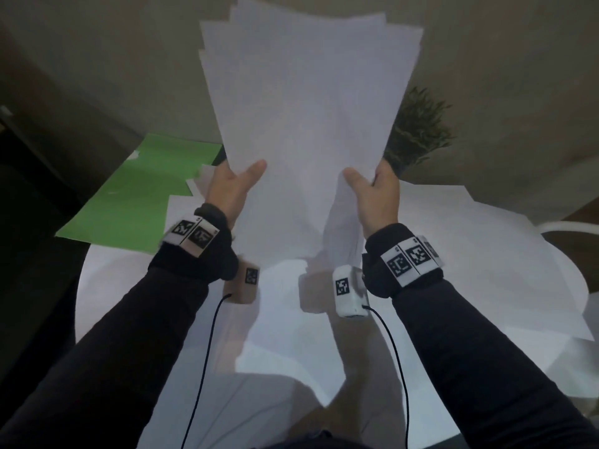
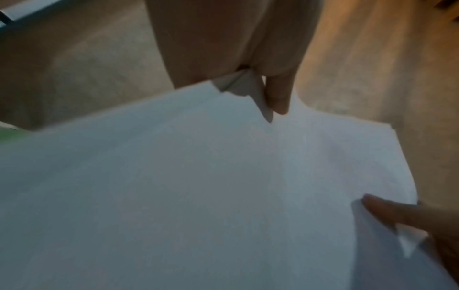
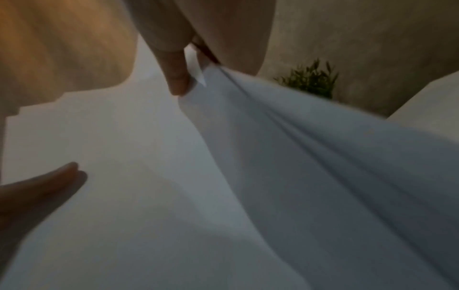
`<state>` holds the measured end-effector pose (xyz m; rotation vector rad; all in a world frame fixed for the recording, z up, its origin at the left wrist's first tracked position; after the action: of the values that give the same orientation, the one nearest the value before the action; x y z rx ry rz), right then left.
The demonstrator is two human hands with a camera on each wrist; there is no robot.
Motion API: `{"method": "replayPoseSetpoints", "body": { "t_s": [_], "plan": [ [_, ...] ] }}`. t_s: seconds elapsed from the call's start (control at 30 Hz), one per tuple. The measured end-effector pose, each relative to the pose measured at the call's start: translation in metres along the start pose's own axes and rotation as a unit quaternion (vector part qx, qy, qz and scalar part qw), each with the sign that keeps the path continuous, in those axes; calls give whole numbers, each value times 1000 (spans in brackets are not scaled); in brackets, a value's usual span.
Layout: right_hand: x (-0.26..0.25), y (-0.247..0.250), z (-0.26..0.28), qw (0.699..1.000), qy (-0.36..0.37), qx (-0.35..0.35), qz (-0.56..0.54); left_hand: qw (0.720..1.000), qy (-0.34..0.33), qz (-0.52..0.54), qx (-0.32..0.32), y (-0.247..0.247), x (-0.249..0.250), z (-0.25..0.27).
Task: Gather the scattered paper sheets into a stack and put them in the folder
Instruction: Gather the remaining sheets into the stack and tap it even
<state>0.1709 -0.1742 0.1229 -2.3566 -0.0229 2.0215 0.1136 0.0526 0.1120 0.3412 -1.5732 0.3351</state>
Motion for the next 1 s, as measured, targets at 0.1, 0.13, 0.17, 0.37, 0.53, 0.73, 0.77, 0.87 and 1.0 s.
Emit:
{"method": "replayPoseSetpoints", "body": {
  "t_s": [0.1, 0.13, 0.17, 0.37, 0.53, 0.73, 0.77, 0.87, 1.0],
  "plan": [
    [-8, 5, 6, 997, 19, 30, -68, 997, -33, 30, 69, 4, 5, 8],
    [-5, 6, 8, 997, 10, 31, -71, 996, -34, 34, 77, 5, 1, 10],
    [0, 8, 11, 997, 0, 28, -68, 996, -30, 29, 74, 6, -7, 12],
    [12, 10, 17, 1000, -10, 2, -15, 998, -40, 3, 49, 11, -18, 20],
    [-7, -1, 10, 998, 10, 9, -55, 998, -48, 11, 50, 5, 1, 16],
    [-37, 1, 3, 991, 28, 65, -117, 991, -83, 51, 93, 10, 29, 14],
    [-46, -1, -1, 989, 30, 74, -122, 988, -98, 63, 98, 10, 37, 13],
    [-65, -3, -11, 984, 18, 119, -131, 980, -115, 92, 131, 9, 53, 9],
    [-69, -7, -18, 981, -6, 154, -114, 978, -105, 112, 140, 4, 52, 8]
  ]
}}
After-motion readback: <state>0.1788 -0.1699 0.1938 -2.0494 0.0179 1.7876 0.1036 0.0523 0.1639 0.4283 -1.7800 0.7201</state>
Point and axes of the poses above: each hand's wrist, its own z-axis away from the middle knuckle, its own y-axis out of the back of the hand, x = y × z, the point moved 8 cm from there along -z, towards the middle knuckle, and after that the axes turned 4 degrees about -z, right-handed, at the moved point
